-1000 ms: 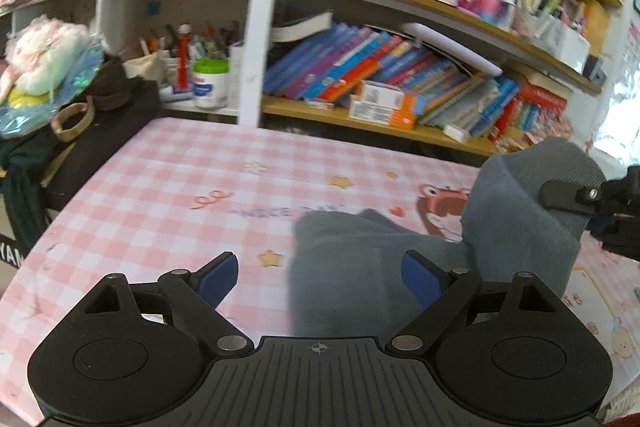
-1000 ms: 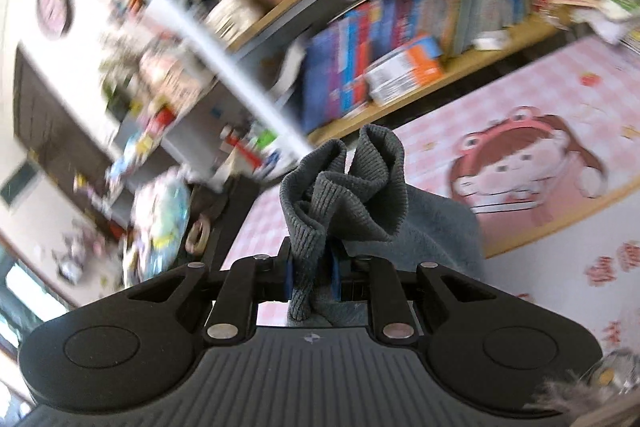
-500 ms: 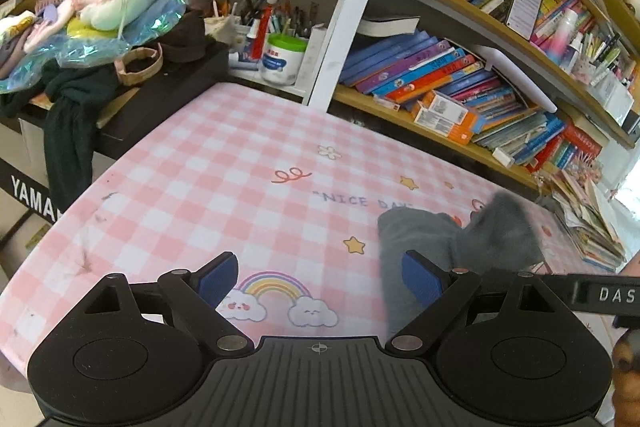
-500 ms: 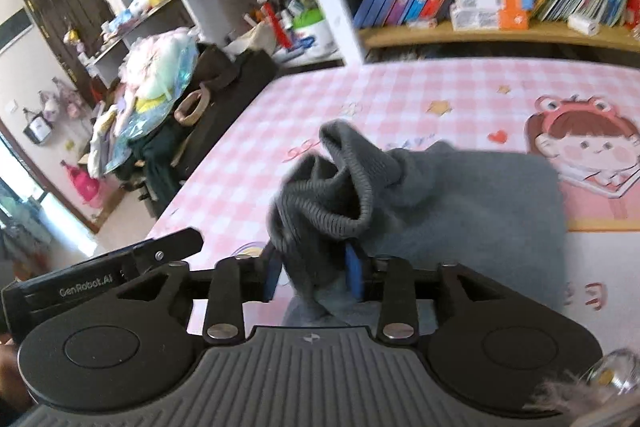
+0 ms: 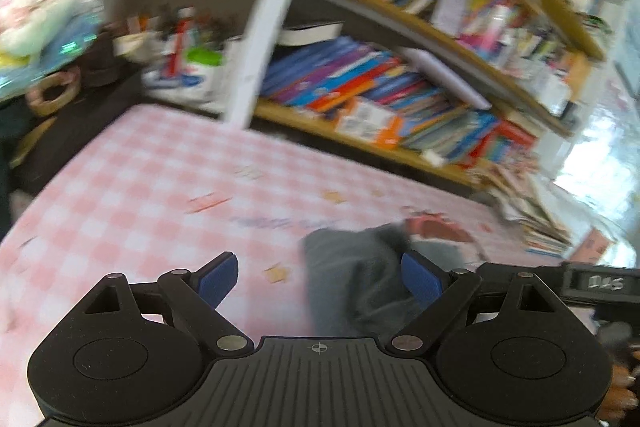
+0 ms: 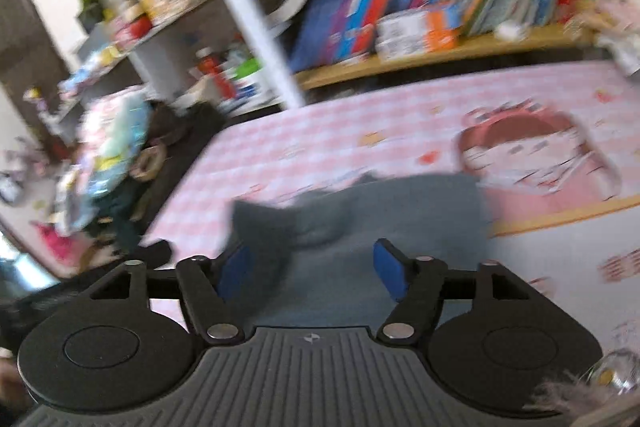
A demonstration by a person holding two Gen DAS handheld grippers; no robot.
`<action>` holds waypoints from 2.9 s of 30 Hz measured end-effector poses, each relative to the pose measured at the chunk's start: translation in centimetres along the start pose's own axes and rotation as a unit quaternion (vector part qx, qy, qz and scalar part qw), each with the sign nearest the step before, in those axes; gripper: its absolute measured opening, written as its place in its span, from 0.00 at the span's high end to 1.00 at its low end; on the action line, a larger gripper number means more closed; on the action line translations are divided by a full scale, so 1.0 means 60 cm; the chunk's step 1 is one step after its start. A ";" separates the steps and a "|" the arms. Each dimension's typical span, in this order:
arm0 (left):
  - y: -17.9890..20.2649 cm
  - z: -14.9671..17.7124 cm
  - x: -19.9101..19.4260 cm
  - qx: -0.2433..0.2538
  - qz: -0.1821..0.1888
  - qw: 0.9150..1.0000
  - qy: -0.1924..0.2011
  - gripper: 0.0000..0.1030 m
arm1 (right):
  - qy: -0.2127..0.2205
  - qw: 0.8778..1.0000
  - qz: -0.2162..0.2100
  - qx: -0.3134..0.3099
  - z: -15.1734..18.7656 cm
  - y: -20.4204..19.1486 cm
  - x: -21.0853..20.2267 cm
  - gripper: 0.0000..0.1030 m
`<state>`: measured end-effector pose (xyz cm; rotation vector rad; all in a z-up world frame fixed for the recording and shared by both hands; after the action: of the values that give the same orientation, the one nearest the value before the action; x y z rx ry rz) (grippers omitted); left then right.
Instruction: Fold clothes
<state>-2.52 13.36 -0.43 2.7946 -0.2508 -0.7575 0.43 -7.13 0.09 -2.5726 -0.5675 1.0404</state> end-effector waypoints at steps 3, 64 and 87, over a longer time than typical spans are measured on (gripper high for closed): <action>0.032 -0.013 0.033 0.018 0.023 1.000 -0.006 0.12 | 0.007 0.998 0.048 -0.036 -0.003 0.040 -0.002 0.27; 0.007 0.082 0.152 -0.111 0.049 0.978 -0.167 0.23 | -0.173 0.966 -0.030 0.190 0.051 0.177 0.097 0.29; 0.017 0.094 0.153 -0.117 0.054 0.975 -0.180 0.40 | -0.140 0.988 -0.015 0.056 0.044 0.149 0.077 0.52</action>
<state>2.31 9.30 -9.24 2.3898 -0.3482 -1.1815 3.73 -12.43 -8.20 -2.3299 -0.5940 1.3924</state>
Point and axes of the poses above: each gripper's, at about its wrist camera, not at the fingertips, and x roughly the way its jaws point, y to its right, z to its underside, the point moved 7 cm from there along x, roughly the way its jaws point, and after that the axes turned 6 degrees about x, right-handed, at the moved point
